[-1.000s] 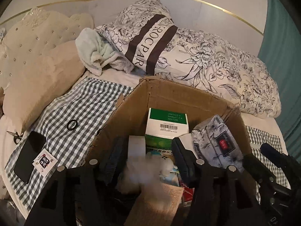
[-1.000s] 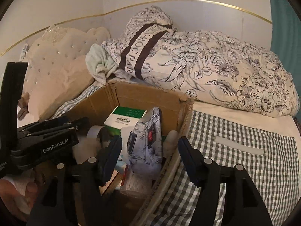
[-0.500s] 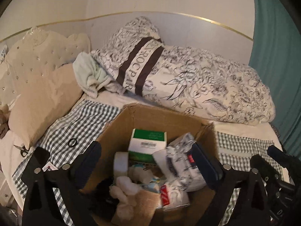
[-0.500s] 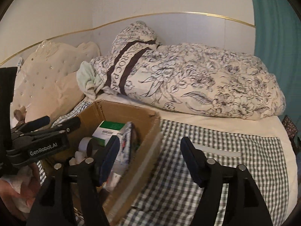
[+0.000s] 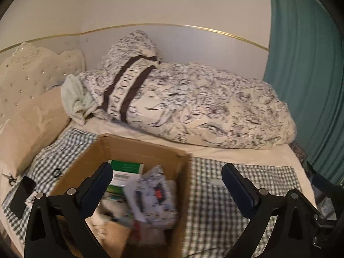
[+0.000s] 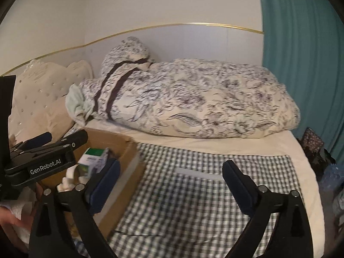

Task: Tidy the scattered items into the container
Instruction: 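Open both tools to drop the cloth and silver packet into the box, then move the right tool to the white plastic stick and grasp it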

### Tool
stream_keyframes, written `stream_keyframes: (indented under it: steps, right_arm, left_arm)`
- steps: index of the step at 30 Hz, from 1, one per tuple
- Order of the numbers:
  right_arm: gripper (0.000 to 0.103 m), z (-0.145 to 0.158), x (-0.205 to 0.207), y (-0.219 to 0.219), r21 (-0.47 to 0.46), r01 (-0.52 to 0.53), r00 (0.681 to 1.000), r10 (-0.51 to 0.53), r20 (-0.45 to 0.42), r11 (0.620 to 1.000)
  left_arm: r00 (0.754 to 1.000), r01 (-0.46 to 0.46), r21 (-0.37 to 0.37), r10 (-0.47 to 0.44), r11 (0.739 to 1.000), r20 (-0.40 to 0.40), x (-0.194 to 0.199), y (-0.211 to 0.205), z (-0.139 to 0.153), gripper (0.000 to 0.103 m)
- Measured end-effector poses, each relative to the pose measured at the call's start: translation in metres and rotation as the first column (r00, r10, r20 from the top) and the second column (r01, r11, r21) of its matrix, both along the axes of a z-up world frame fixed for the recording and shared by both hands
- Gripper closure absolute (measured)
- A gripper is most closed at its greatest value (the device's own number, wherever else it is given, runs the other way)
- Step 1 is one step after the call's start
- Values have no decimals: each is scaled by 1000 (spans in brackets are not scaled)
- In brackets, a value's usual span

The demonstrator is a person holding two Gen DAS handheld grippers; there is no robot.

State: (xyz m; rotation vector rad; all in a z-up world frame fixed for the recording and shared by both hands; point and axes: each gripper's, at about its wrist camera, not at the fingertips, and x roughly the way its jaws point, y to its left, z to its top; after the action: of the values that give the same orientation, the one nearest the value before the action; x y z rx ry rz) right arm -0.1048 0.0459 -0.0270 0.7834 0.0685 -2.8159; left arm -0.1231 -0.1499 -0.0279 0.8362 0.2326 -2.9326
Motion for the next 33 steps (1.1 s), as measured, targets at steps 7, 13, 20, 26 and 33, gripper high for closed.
stream_keyframes:
  steps: [7, 13, 20, 26, 33]
  right_arm:
    - [0, -4, -10, 42, 6, 70, 998, -70, 1, 998]
    - [0, -26, -26, 66, 18, 103, 993, -104, 51, 995]
    - [0, -58, -48, 84, 49, 125, 986, -129, 104, 991]
    - [0, -96, -72, 94, 79, 120, 978, -132, 161, 990]
    - [0, -145, -113, 95, 41, 113, 966, -119, 229, 993]
  left_arm:
    - [998, 66, -18, -66, 998, 6, -15, 42, -9, 0]
    - [995, 102, -17, -102, 995, 6, -29, 68, -21, 0]
    - [986, 164, 14, -164, 986, 2, -43, 91, -52, 0]
    - [982, 182, 74, -185, 981, 38, -67, 103, -75, 0]
    - [976, 212, 28, -214, 977, 50, -83, 116, -78, 0]
